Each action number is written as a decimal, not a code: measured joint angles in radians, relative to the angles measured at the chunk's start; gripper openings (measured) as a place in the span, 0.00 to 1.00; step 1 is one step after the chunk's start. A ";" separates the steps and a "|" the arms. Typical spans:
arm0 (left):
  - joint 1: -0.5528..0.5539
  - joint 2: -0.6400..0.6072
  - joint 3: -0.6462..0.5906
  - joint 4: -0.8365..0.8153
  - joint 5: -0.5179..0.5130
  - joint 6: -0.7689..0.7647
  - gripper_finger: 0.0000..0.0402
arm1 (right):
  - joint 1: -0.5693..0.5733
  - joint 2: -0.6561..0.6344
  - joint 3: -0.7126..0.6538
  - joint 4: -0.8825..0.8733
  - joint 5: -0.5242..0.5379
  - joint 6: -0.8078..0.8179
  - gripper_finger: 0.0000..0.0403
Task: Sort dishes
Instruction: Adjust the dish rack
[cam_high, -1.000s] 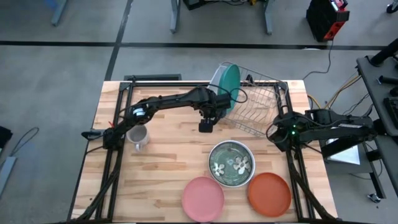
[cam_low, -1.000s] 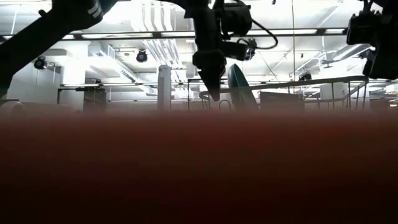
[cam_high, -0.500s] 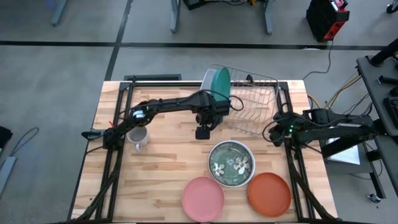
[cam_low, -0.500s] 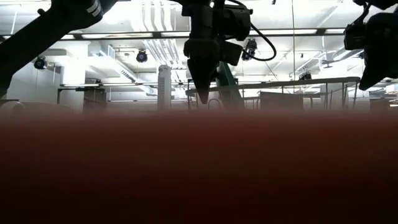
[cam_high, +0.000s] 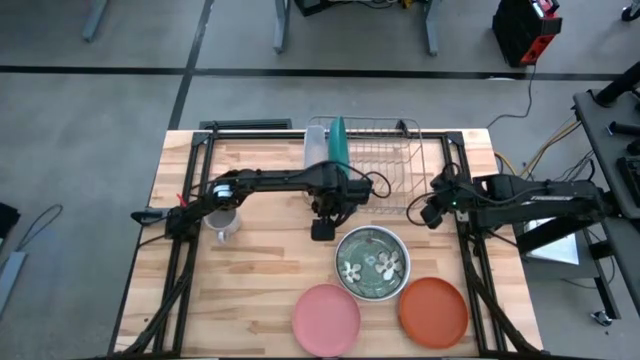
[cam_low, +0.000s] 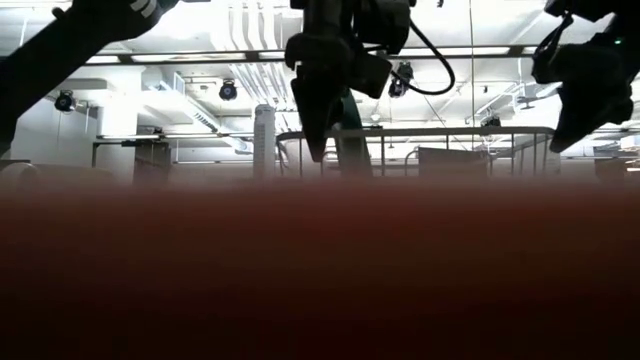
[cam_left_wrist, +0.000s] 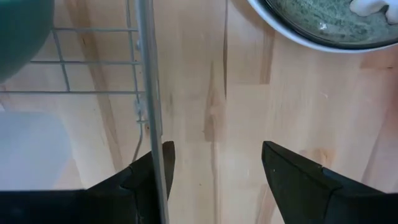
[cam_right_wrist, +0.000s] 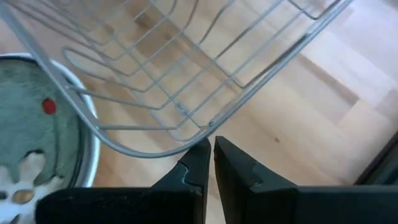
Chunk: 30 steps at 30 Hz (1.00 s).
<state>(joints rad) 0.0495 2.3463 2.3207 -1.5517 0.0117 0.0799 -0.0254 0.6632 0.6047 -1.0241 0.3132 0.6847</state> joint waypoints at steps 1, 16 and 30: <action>0.000 0.000 0.000 0.001 0.000 0.000 0.58 | 0.000 0.009 0.004 -0.001 0.010 -0.001 0.05; 0.001 -0.026 0.034 0.023 -0.128 -0.046 0.58 | 0.002 0.023 0.042 -0.095 -0.002 0.077 0.05; -0.010 -0.021 0.034 0.041 -0.176 -0.176 0.58 | 0.002 0.019 0.037 -0.102 -0.001 0.036 0.05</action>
<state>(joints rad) 0.0393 2.3254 2.3543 -1.5105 -0.1646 -0.0962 -0.0235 0.6823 0.6415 -1.1262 0.3119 0.7204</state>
